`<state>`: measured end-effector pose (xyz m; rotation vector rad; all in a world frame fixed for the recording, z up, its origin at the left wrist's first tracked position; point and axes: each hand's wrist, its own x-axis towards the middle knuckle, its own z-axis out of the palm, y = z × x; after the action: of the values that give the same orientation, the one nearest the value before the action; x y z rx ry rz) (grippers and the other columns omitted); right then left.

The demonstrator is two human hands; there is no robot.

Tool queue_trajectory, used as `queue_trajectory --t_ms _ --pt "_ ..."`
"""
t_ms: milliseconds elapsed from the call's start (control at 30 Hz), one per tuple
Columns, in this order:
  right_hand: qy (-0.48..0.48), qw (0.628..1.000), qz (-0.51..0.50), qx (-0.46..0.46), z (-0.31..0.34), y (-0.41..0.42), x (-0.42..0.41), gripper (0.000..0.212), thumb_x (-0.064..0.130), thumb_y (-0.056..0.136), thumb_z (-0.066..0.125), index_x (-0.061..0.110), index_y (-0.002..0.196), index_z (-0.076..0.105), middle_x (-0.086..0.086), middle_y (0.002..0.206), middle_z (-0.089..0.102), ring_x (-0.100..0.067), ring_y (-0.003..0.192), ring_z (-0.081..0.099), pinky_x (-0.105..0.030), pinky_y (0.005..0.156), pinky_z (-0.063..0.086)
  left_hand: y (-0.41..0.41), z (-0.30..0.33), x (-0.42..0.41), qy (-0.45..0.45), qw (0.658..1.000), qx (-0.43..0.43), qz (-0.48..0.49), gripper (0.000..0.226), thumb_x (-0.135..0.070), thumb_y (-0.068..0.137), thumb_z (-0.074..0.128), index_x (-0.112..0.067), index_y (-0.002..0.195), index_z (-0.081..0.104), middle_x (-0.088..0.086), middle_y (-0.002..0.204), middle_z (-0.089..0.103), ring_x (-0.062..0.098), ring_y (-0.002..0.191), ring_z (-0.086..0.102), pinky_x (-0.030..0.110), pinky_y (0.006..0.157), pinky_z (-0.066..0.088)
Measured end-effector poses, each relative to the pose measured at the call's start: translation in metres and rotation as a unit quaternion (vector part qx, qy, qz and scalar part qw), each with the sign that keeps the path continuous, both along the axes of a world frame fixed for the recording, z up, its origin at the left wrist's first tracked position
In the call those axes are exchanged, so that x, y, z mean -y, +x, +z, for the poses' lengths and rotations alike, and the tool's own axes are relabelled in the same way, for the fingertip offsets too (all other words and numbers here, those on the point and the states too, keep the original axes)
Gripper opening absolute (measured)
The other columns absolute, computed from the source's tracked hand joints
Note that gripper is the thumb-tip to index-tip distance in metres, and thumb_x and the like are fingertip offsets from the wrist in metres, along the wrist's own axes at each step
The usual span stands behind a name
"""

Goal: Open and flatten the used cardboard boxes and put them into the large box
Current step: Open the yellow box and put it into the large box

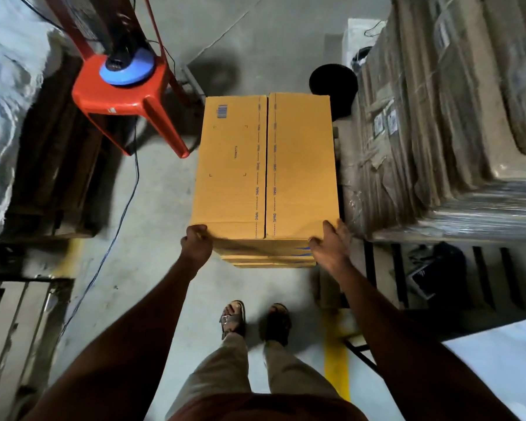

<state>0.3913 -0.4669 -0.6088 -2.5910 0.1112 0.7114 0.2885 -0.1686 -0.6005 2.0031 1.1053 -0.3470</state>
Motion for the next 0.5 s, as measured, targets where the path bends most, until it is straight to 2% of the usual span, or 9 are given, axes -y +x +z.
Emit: queue_trajectory --t_ms 67,100,167,233,300,367,433,500 --pt "0.03 0.998 -0.051 -0.013 -0.004 -0.003 0.003 0.063 0.034 0.093 0.062 0.027 0.149 0.033 -0.016 0.163 0.008 -0.036 0.149 0.008 -0.042 0.121 0.016 -0.002 -0.002 -0.002 -0.024 1.0 0.014 0.015 0.036 -0.009 0.091 0.053 -0.022 0.124 0.05 0.022 0.13 0.047 0.039 0.117 0.053 0.04 0.092 0.051" --pt "0.066 0.994 -0.079 -0.023 -0.006 -0.003 0.005 0.064 0.03 0.091 0.065 0.03 0.147 0.033 -0.015 0.161 0.012 -0.036 0.148 0.012 -0.045 0.12 0.02 -0.002 0.0 -0.001 -0.037 0.998 0.022 0.034 0.036 -0.008 0.09 0.054 -0.022 0.123 0.05 0.02 0.13 0.047 0.036 0.115 0.054 0.035 0.086 0.05" --pt "0.136 0.984 -0.113 -0.037 -0.008 0.0 0.009 0.066 0.022 0.088 0.069 0.025 0.145 0.035 -0.015 0.153 0.028 -0.033 0.142 0.029 -0.043 0.116 0.03 0.001 0.004 0.002 -0.069 0.995 0.042 0.066 0.037 -0.002 0.09 0.056 -0.019 0.122 0.046 0.013 0.127 0.047 0.03 0.112 0.053 0.03 0.083 0.044" --pt "0.161 0.975 -0.144 -0.054 -0.004 0.004 0.01 0.069 0.024 0.085 0.072 0.02 0.143 0.034 -0.012 0.145 0.037 -0.03 0.133 0.042 -0.042 0.112 0.038 0.004 0.007 0.004 -0.107 0.988 0.054 0.101 0.048 0.001 0.091 0.058 -0.016 0.13 0.036 0.006 0.126 0.042 0.023 0.115 0.046 0.031 0.089 0.039" --pt "0.175 0.968 -0.167 -0.073 0.005 0.008 0.009 0.074 0.036 0.08 0.071 0.026 0.14 0.03 -0.01 0.141 0.042 -0.03 0.126 0.049 -0.046 0.106 0.044 0.006 0.011 0.0 -0.139 0.98 0.057 0.129 0.072 -0.004 0.093 0.061 -0.011 0.149 0.017 0.004 0.135 0.037 0.021 0.124 0.04 0.03 0.098 0.035" --pt "0.182 0.966 -0.164 -0.078 0.016 0.014 0.006 0.075 0.043 0.079 0.069 0.031 0.14 0.026 -0.01 0.14 0.045 -0.031 0.121 0.052 -0.048 0.103 0.046 0.01 0.022 -0.005 -0.148 0.974 0.071 0.155 0.083 -0.009 0.093 0.063 -0.011 0.154 0.007 0.006 0.147 0.036 0.025 0.133 0.039 0.033 0.105 0.033" --pt "0.171 0.97 -0.169 -0.046 0.028 0.02 0.005 0.079 0.045 0.082 0.069 0.027 0.146 0.025 -0.012 0.142 0.045 -0.034 0.123 0.051 -0.047 0.104 0.045 0.018 0.04 -0.009 -0.133 0.97 0.091 0.184 0.086 -0.018 0.09 0.068 -0.011 0.155 0.013 0.012 0.152 0.037 0.03 0.135 0.041 0.037 0.109 0.035" --pt "0.15 0.972 -0.182 0.003 0.041 0.031 0.006 0.082 0.053 0.082 0.064 0.016 0.147 0.032 -0.016 0.143 0.047 -0.037 0.126 0.049 -0.047 0.105 0.043 0.028 0.061 -0.01 -0.079 0.975 0.093 0.188 0.082 -0.031 0.085 0.07 -0.013 0.152 0.027 0.015 0.148 0.039 0.035 0.134 0.04 0.044 0.111 0.037"
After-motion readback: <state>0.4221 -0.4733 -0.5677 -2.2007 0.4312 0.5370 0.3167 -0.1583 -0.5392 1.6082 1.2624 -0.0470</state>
